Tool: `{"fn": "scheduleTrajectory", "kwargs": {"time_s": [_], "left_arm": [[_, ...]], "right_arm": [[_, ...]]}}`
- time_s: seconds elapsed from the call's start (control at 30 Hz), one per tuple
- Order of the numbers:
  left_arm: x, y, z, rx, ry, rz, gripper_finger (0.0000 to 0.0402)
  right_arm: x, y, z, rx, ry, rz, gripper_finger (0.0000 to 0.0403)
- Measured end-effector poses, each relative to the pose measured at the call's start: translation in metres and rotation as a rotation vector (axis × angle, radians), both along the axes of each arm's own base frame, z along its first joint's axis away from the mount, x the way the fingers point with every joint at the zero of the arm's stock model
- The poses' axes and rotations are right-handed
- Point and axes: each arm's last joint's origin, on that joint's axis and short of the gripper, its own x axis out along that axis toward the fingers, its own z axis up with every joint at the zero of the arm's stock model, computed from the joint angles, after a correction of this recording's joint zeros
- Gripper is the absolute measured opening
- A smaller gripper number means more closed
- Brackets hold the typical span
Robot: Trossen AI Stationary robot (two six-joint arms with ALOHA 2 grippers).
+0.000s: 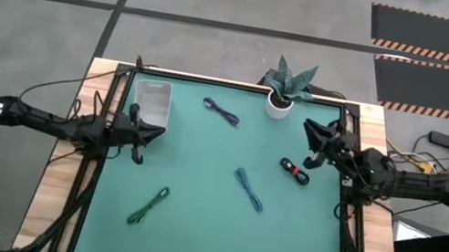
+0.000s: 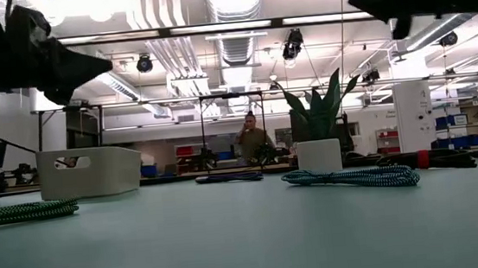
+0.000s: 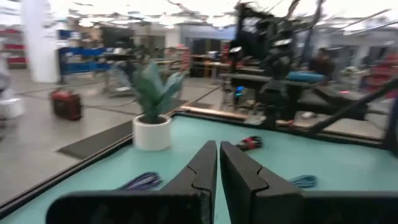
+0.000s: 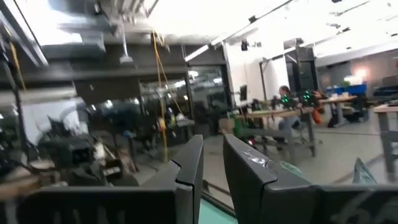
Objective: Pick and place USB-C Cables
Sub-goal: Put the purple usb cable into the gray bin
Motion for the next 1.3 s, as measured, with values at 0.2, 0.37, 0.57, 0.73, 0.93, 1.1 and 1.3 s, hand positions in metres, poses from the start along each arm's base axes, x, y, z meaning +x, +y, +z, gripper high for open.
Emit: {"fn": "scheduleTrajectory", "kwargs": {"time_s": [0.2, 0.37, 0.57, 0.73, 0.93, 1.1, 1.3], "left_arm": [[0.001, 0.003, 0.001, -0.002, -0.014, 0.128, 0.0005], [0.002, 0.003, 0.005, 0.073, 0.002, 0.141, 0.0005], [0.001, 0.003, 0.01, 0.079, -0.035, 0.146, 0.0005], [-0.001, 0.004, 0.013, 0.075, -0.069, 0.158, 0.0005], [-0.003, 0.004, 0.019, 0.058, -0.132, 0.161, 0.0005], [-0.004, 0.004, 0.021, 0.055, -0.15, 0.161, 0.0005], [-0.009, 0.005, 0.036, 0.069, -0.293, 0.175, 0.0005]], "right_arm": [[0.035, -0.017, 0.021, -0.008, 0.142, -0.062, 0.0054], [0.063, -0.035, 0.042, 0.001, 0.307, -0.112, 0.0054], [0.096, -0.05, 0.066, -0.025, 0.439, -0.112, 0.0054], [0.122, -0.059, 0.08, -0.025, 0.532, -0.091, 0.0054], [0.153, -0.068, 0.103, -0.008, 0.63, -0.081, 0.0054], [0.182, -0.078, 0.11, -0.036, 0.702, -0.078, 0.0054], [0.213, -0.092, 0.11, -0.082, 0.741, -0.029, 0.0054]]}}
